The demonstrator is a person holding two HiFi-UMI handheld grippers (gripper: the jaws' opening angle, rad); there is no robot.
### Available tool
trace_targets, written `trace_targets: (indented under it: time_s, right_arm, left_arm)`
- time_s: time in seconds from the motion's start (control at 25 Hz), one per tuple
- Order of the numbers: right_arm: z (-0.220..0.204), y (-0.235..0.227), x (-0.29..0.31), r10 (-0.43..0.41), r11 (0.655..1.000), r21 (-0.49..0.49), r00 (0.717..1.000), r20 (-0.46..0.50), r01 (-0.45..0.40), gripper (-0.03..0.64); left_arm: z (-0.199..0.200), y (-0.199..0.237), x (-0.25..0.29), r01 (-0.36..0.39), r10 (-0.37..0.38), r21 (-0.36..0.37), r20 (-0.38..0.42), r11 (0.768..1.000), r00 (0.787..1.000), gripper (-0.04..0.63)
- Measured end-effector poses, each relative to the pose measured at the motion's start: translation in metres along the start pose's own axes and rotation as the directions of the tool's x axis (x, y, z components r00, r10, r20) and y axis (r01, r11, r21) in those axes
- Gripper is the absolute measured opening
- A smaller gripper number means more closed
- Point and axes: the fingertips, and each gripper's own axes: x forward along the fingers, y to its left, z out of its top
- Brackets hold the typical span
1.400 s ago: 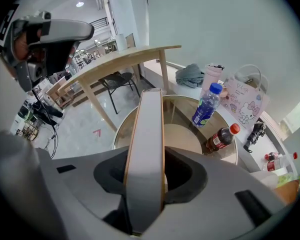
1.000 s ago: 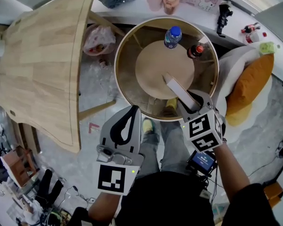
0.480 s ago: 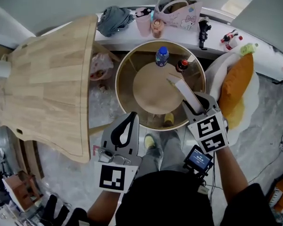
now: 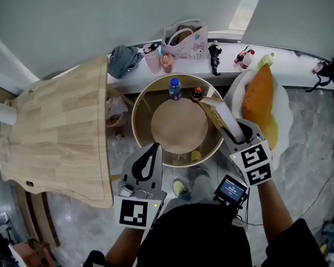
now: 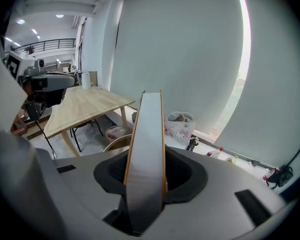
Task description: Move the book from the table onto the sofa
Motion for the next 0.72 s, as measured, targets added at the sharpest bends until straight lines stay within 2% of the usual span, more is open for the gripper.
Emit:
trace_targets:
  time_s: [0.28, 0.4, 0.56, 0.72]
  right_arm:
    - [-0.026, -0.019, -0.076, -0.149, 0.987, 0.072, 0.988, 0.04, 0.146, 0.15]
    - [-0.045, -0.022, -0.107, -0.209, 0.974, 0.096, 0.977, 0.039, 0.204, 0.15]
    - [-0.069, -0.028, -0.14, -0.277, 0.955, 0.114, 0.96, 0.029, 0.272, 0.15]
    - [-0.094, -0.033, -0.169, -0.329, 0.933, 0.157, 0.944, 0.008, 0.324, 0.15]
  left_arm:
    - [0.015, -0.032, -0.027, 0.068, -0.07, 0.049, 0.047, 0.996, 0.996, 0.008]
    - [0.016, -0.049, -0.036, 0.116, -0.122, 0.099, 0.059, 0.988, 0.991, 0.008]
    - [0.022, -0.074, -0.041, 0.175, -0.185, 0.104, 0.089, 0.979, 0.979, 0.008]
    - [0.015, -0.096, -0.041, 0.236, -0.247, 0.132, 0.068, 0.963, 0.967, 0.008]
